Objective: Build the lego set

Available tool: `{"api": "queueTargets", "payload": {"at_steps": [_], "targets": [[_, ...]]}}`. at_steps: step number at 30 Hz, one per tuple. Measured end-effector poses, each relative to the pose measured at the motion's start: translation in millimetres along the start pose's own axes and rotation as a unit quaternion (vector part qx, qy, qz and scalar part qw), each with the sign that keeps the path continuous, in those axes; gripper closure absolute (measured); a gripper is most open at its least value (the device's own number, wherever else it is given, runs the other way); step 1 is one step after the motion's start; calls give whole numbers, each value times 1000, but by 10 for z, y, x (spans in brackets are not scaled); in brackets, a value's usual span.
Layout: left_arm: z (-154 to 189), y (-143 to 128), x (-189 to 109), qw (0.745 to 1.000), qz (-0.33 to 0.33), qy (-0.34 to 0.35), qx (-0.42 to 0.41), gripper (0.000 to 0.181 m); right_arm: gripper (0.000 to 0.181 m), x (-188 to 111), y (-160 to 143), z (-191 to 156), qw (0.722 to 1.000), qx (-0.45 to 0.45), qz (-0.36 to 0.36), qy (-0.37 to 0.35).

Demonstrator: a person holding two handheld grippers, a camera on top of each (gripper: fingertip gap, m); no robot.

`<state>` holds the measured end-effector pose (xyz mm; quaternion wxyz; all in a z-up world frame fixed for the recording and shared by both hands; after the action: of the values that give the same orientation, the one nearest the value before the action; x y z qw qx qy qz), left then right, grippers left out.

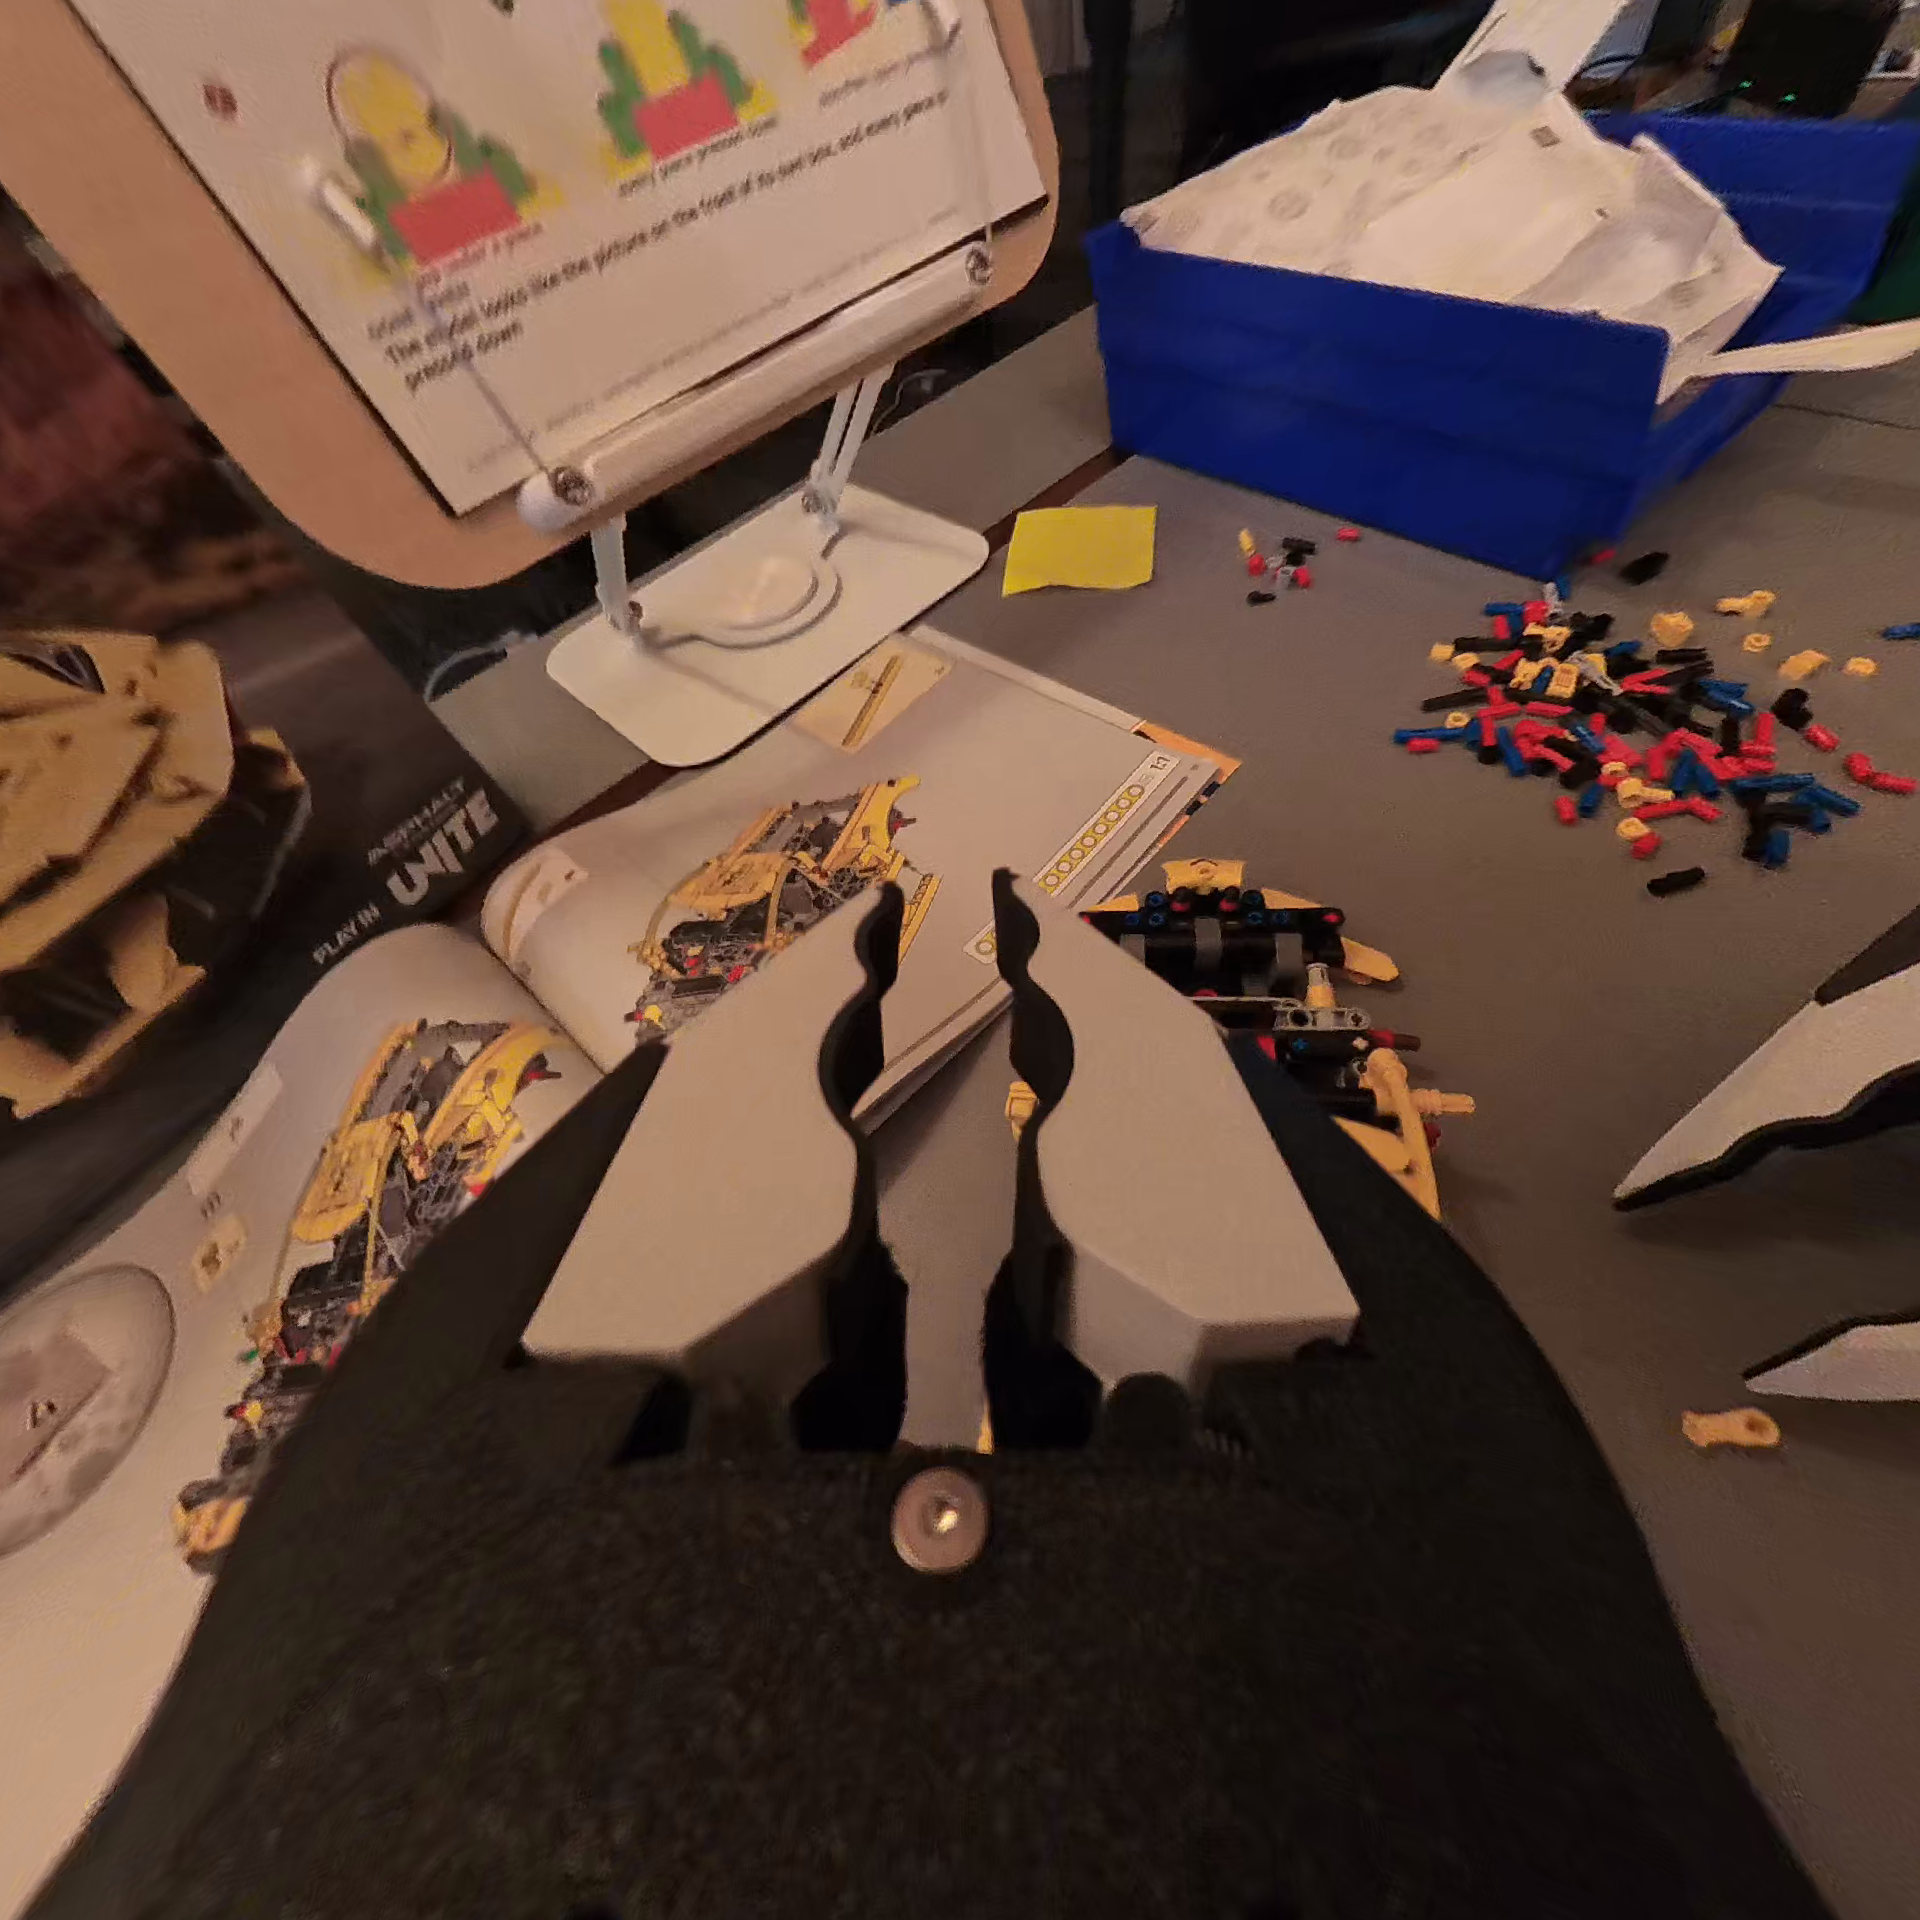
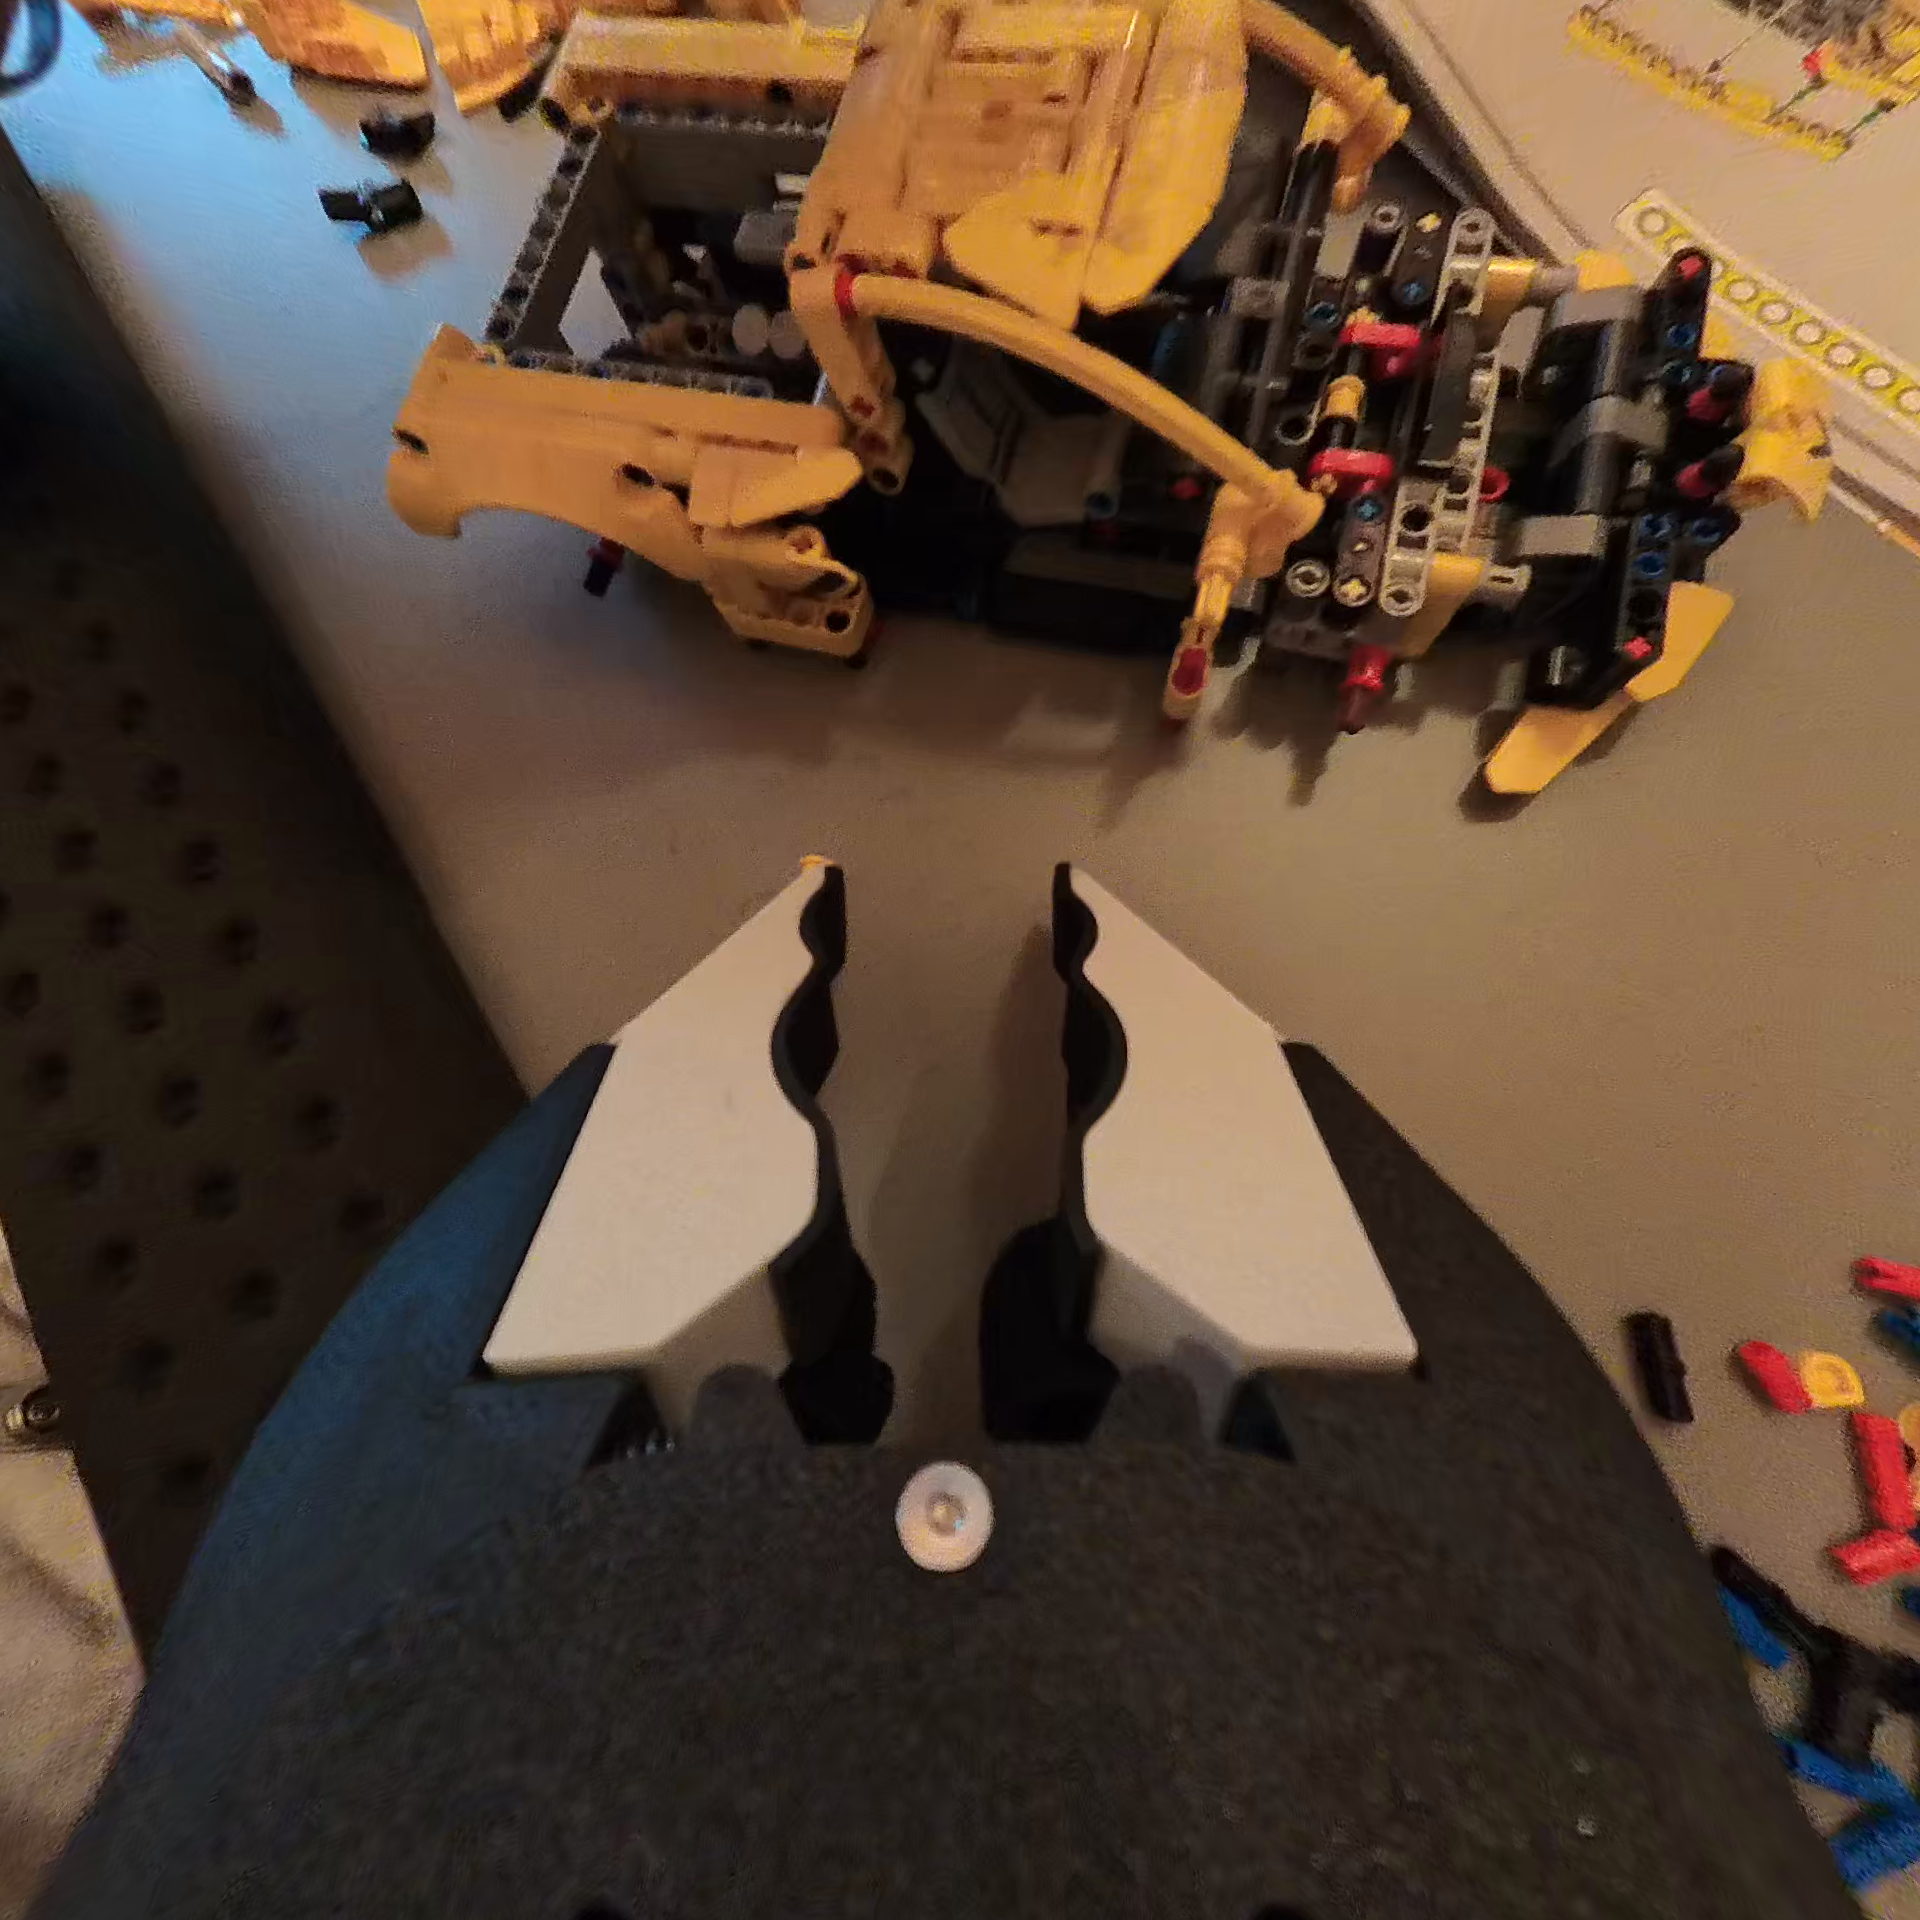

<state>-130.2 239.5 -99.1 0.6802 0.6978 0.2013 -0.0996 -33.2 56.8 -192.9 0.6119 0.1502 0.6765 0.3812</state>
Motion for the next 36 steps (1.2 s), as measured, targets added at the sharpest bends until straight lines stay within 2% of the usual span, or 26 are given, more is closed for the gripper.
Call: {"api": "queueTargets", "payload": {"at_steps": [3,10,13,19,29,36], "targets": [[31,-43,-24,1000,2,-24,11,164,144,-23,25,-55,1000,-10,-14,-12],[29,-99,-40,994,29,-97,-41,164,147,5,2,-111,999,-19,-19,-34],[-45,-151,-35,996,15,-87,-31,164,148,3,4,-127,999,-19,-14,-36],[-16,-233,82,991,22,-111,-75,164,150,-22,-29,-63,998,-14,2,-56],[39,-278,129,991,5,-117,-67,164,146,-152,-19,97,983,49,135,-114],[-3,-270,94,988,16,-124,-88,165,148,-192,-21,115,978,48,154,-132]]}}
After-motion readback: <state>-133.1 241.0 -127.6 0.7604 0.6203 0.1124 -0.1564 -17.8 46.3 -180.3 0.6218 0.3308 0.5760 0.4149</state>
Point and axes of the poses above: each gripper's, where its closed fingertips meet, x out along the fingers, y out of its top, z = x × y across the jaws, the point moved 8 cm from there along -x, back along the fingers, and after that the axes turned 13 degrees about -y, right-handed, at the moved point
